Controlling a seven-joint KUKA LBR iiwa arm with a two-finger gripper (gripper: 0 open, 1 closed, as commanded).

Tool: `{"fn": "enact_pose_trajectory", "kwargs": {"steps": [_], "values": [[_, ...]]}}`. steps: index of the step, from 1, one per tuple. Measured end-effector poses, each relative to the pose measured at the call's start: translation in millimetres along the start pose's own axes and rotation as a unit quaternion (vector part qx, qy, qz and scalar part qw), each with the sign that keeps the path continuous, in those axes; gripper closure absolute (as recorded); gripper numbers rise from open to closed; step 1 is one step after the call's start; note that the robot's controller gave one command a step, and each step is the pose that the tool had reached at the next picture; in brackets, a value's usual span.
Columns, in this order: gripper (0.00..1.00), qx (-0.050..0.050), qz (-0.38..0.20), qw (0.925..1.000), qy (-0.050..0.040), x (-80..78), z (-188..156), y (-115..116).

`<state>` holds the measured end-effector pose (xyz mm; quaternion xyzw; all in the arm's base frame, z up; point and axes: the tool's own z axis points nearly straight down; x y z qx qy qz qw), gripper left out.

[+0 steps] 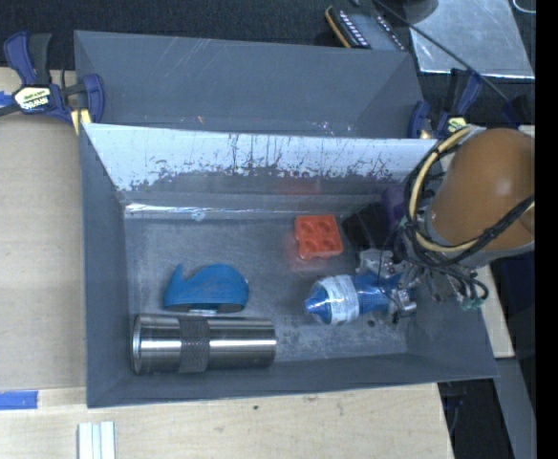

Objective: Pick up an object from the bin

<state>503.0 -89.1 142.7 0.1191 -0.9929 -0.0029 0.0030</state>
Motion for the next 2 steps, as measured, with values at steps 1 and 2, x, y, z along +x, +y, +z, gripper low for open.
{"fn": "enact_pose_trajectory", "kwargs": {"steps": [1, 2], "values": [[1.00, 0.001, 0.001, 1.0000, -0.0014, -0.6, -20.5, -0.6], [1.00, 0.002, 0.001, 1.0000, -0.0031, -1.2, -31.9, -0.7]]}}
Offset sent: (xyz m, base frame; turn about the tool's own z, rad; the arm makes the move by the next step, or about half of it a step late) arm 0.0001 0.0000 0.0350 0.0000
